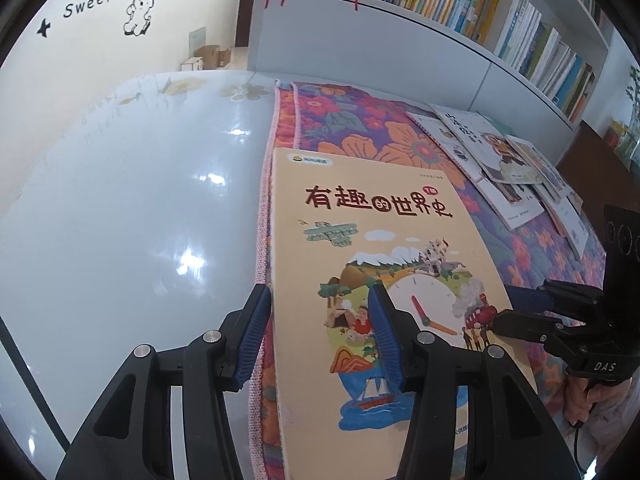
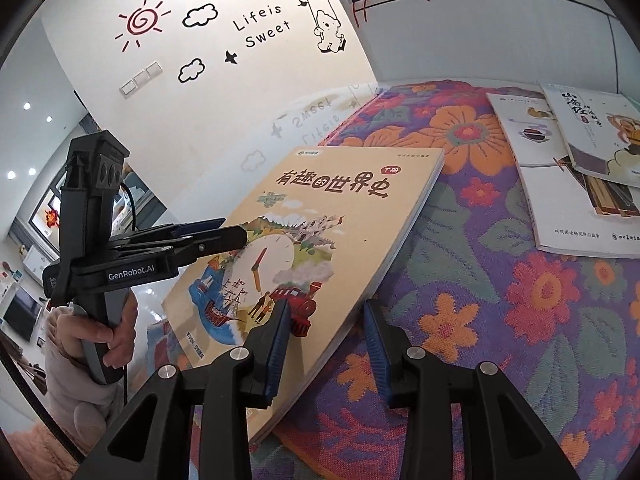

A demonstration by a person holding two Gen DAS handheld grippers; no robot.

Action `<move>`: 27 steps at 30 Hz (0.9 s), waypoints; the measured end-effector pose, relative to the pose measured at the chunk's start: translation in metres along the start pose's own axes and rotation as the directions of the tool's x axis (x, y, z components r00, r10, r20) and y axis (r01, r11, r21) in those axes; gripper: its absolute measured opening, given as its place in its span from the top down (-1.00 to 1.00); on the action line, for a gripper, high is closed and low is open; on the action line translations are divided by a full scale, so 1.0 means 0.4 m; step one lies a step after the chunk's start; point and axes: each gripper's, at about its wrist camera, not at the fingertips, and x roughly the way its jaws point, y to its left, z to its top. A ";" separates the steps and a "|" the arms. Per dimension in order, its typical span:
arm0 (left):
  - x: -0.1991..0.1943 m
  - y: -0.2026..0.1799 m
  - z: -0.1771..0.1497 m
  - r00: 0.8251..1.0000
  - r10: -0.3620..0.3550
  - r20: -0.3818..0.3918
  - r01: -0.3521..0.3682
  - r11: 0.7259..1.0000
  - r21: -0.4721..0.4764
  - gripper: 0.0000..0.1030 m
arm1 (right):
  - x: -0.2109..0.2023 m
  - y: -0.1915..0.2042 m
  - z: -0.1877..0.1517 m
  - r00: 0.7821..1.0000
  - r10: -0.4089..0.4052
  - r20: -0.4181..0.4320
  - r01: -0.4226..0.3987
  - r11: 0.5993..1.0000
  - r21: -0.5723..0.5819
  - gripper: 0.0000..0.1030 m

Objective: Organize books
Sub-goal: 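Lower the orange book onto the white book with both grippers, then open both grippers and lift them away from the stacked books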

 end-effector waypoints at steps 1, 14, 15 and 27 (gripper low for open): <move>-0.001 0.006 0.000 1.000 0.006 0.005 -0.006 1.000 -0.011 0.06 | 0.000 0.000 0.000 1.000 0.003 0.000 -0.003 1.000 0.003 0.29; 0.013 0.076 0.003 0.998 -0.039 0.045 0.045 0.990 -0.133 -0.02 | 0.001 -0.031 0.002 0.997 0.074 -0.006 -0.074 0.993 0.090 0.29; 0.014 0.084 0.007 0.998 -0.051 0.039 0.057 0.987 -0.149 0.02 | -0.001 -0.036 0.003 0.996 0.087 -0.007 -0.086 0.991 0.103 0.29; -0.084 -0.121 0.186 0.993 -0.065 0.095 0.079 0.985 -0.155 0.03 | -0.259 -0.109 0.052 0.998 -0.064 0.016 0.062 0.995 0.073 0.29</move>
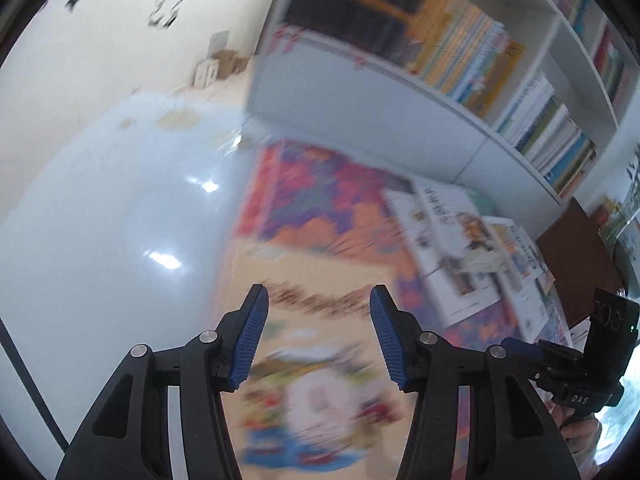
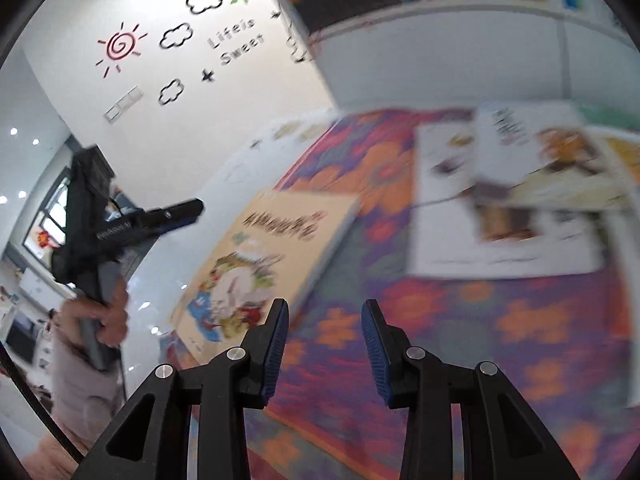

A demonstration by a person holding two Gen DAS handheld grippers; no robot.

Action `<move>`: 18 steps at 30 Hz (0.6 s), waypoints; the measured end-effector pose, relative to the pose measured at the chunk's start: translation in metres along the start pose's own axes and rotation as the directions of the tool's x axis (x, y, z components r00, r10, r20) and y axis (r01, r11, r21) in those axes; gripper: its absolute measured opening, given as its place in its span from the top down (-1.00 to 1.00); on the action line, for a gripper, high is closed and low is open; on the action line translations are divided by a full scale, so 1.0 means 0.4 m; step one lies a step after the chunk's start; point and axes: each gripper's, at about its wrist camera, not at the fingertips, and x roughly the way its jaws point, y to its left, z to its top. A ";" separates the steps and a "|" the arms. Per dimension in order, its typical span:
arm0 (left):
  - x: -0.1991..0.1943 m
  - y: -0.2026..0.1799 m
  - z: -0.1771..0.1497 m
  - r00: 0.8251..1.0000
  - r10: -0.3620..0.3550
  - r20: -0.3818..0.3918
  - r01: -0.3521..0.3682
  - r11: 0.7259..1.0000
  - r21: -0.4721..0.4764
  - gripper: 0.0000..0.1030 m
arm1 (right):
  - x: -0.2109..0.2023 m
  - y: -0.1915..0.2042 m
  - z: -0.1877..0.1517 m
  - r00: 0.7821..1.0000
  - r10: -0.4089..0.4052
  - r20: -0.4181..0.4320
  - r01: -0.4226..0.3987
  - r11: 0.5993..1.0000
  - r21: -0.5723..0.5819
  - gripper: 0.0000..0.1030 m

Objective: Organize books
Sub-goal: 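Open both grippers and lift them away from the stacked books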

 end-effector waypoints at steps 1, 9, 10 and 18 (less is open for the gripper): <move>0.005 -0.052 0.021 1.000 -0.014 0.011 0.014 1.000 0.017 0.03 | -0.032 -0.023 0.006 1.000 -0.014 0.013 0.014 1.000 0.010 0.29; 0.160 -0.445 0.130 0.992 -0.130 -0.002 0.128 0.970 0.208 0.01 | -0.252 -0.314 -0.001 0.977 -0.155 0.150 0.102 0.944 0.314 0.29; 0.190 -0.487 0.140 0.989 -0.145 -0.020 0.146 0.963 0.227 0.01 | -0.266 -0.348 -0.012 0.971 -0.188 0.150 0.128 0.930 0.344 0.29; 0.466 -0.737 0.180 0.958 -0.255 -0.133 0.286 0.895 0.343 0.01 | -0.298 -0.557 -0.072 0.946 -0.243 0.213 0.118 0.873 0.474 0.29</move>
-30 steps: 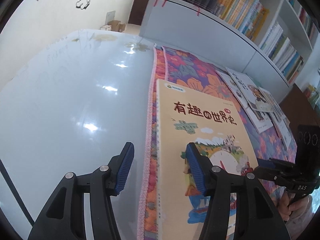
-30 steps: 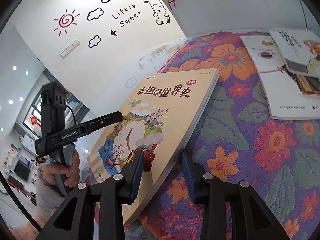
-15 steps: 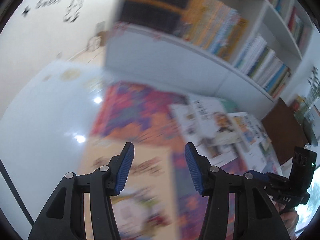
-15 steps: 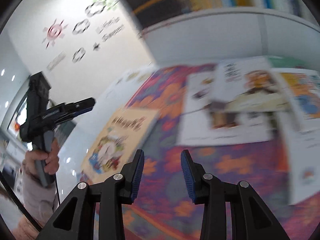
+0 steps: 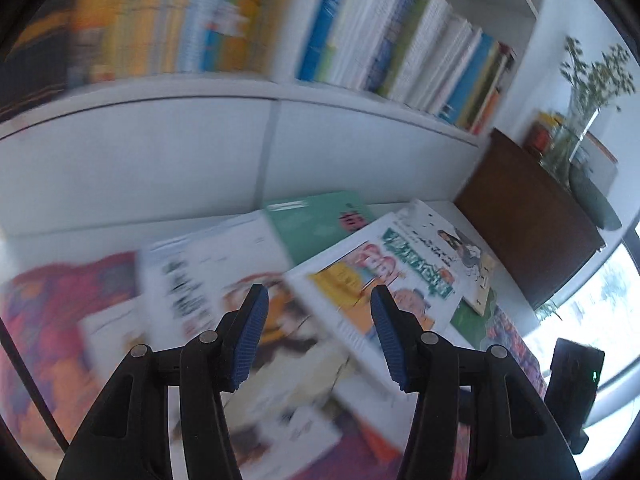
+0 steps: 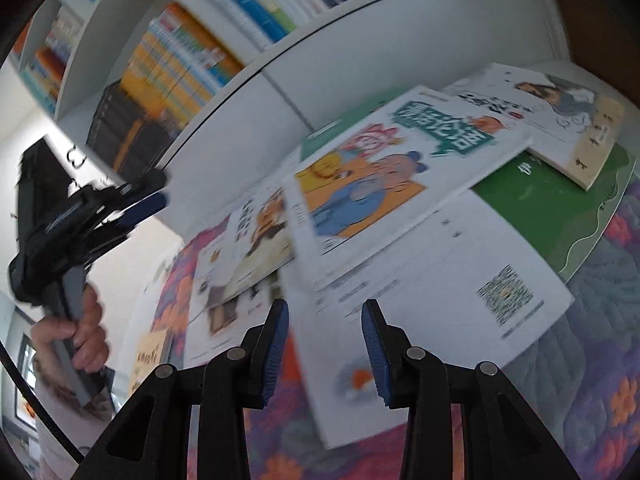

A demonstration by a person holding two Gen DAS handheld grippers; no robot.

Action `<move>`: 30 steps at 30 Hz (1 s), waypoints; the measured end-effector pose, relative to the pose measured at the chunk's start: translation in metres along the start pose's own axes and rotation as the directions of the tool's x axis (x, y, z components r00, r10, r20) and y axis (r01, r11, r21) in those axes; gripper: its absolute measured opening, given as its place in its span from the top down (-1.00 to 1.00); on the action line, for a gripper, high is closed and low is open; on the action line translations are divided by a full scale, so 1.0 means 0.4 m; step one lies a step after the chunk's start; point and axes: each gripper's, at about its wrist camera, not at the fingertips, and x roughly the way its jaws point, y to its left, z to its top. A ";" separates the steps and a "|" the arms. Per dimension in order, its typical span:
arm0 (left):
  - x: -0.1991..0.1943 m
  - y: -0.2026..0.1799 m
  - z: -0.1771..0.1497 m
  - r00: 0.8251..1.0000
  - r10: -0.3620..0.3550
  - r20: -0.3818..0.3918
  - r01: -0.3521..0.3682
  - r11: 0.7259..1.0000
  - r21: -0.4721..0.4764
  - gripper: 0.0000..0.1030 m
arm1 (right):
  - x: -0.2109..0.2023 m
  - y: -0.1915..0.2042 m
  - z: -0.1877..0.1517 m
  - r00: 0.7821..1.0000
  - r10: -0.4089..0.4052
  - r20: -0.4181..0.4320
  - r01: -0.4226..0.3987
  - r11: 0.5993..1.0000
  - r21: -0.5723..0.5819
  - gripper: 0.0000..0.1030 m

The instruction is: Organize books

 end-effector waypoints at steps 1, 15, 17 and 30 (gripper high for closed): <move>0.029 0.000 0.009 1.000 -0.010 -0.007 0.010 1.000 0.004 0.01 | 0.007 -0.015 0.003 1.000 0.006 0.010 -0.006 1.000 0.012 0.29; 0.306 -0.049 0.005 0.994 -0.050 -0.099 0.054 0.998 0.034 0.01 | 0.028 -0.060 -0.008 0.994 0.027 0.110 -0.033 0.998 0.059 0.27; 0.304 -0.078 -0.006 0.993 -0.036 -0.108 0.046 0.995 0.091 0.01 | 0.021 -0.069 -0.006 0.993 0.018 0.118 -0.028 0.997 0.078 0.26; 0.305 -0.143 0.009 0.987 0.092 -0.136 -0.054 0.964 0.259 0.02 | -0.016 -0.127 0.013 0.986 -0.031 0.166 0.003 0.985 0.171 0.26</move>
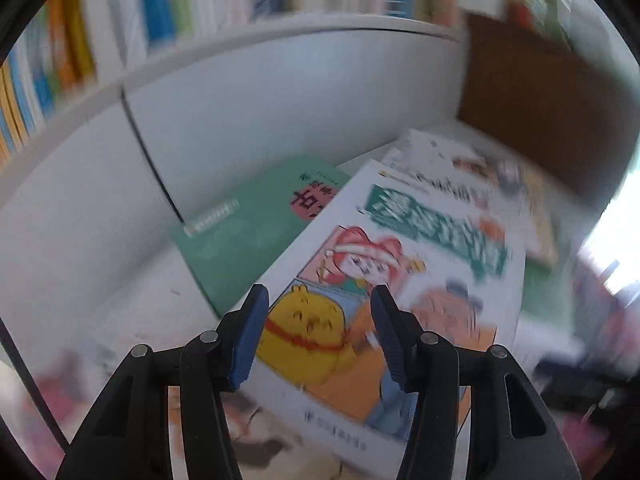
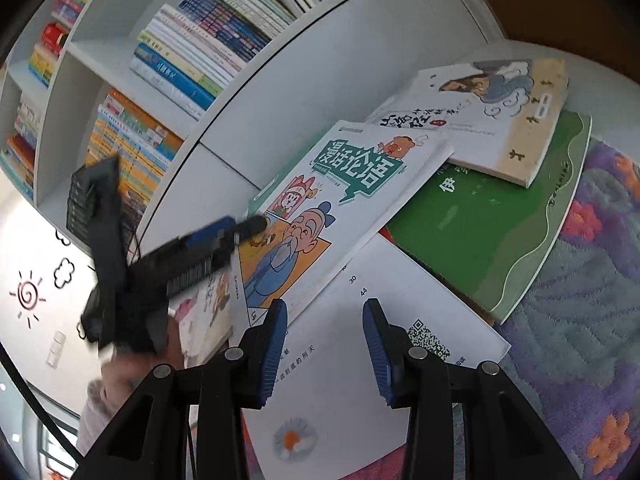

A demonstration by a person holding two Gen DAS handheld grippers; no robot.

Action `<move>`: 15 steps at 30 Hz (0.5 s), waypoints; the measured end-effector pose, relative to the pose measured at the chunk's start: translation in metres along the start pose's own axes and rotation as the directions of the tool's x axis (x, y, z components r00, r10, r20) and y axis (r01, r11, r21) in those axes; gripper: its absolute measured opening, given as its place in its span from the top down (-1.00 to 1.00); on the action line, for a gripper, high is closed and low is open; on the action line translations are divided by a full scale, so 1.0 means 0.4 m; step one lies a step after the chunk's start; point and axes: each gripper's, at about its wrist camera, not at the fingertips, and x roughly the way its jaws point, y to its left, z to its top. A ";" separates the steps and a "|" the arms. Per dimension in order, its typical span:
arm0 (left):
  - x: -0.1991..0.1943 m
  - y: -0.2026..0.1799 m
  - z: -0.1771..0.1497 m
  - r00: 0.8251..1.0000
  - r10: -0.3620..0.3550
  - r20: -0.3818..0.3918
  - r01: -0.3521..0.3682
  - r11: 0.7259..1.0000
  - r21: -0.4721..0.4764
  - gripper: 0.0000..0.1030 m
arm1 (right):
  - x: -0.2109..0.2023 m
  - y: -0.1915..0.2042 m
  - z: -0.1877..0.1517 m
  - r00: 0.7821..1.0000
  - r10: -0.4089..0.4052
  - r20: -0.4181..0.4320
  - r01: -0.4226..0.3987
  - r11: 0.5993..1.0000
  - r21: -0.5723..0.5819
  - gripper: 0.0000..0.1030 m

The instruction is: Organize books

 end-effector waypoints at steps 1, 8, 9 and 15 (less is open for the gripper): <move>0.020 0.038 0.011 0.999 -0.044 -0.025 0.042 0.995 -0.093 0.02 | 0.002 0.003 0.001 1.000 -0.002 -0.001 0.002 1.000 -0.005 0.25; 0.041 0.057 0.033 0.997 -0.071 -0.009 0.069 0.987 -0.144 -0.01 | 0.012 0.003 0.005 1.000 0.019 -0.018 -0.019 1.000 -0.016 0.23; 0.053 0.041 0.036 0.999 -0.046 -0.017 0.043 0.993 -0.109 -0.05 | 0.012 0.004 0.004 1.000 0.017 -0.018 -0.017 1.000 -0.020 0.22; 0.061 0.057 0.045 0.999 -0.029 -0.016 0.027 0.989 -0.146 -0.11 | 0.014 0.007 0.003 1.000 0.022 -0.021 -0.022 0.999 -0.027 0.21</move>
